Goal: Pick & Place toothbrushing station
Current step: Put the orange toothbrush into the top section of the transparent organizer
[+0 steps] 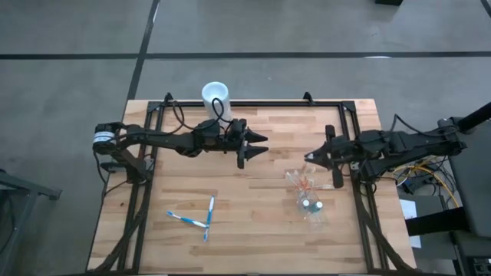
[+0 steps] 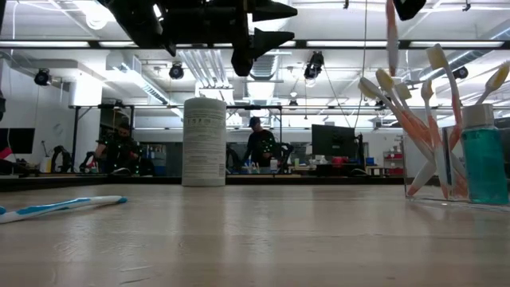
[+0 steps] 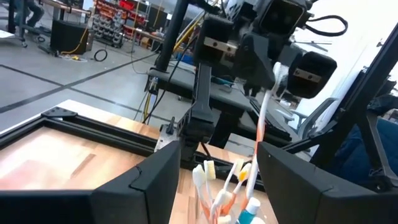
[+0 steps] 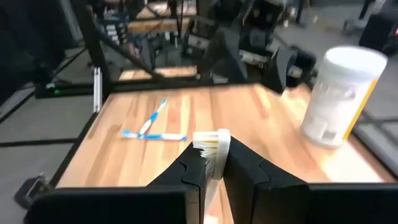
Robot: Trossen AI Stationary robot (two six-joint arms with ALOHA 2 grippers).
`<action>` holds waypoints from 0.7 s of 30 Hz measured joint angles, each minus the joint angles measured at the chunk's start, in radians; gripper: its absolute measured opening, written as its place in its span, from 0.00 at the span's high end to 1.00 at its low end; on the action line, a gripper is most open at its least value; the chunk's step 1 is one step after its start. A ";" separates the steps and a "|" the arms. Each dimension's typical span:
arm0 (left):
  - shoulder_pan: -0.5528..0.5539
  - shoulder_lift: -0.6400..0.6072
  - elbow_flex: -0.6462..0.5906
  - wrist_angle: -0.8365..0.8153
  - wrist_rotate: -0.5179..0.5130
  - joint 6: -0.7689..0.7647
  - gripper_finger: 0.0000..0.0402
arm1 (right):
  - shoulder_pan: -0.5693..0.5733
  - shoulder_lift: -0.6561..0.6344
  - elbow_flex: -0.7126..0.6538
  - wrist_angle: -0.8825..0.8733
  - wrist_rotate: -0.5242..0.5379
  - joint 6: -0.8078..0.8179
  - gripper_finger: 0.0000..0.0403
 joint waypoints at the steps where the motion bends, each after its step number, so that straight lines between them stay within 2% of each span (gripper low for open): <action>1: 0.000 0.000 0.000 -0.001 0.000 0.000 0.46 | 0.000 0.000 0.006 -0.022 -0.006 0.014 0.92; 8: 0.000 0.000 0.000 -0.007 0.000 0.000 0.46 | 0.000 0.008 -0.002 -0.123 -0.025 0.083 0.92; 12: 0.000 0.000 0.000 -0.009 0.000 0.000 0.46 | 0.000 0.033 -0.041 -0.124 -0.070 0.078 0.92; 21: 0.001 0.000 0.000 -0.016 0.000 0.000 0.46 | 0.000 0.061 -0.108 -0.118 -0.080 0.085 0.92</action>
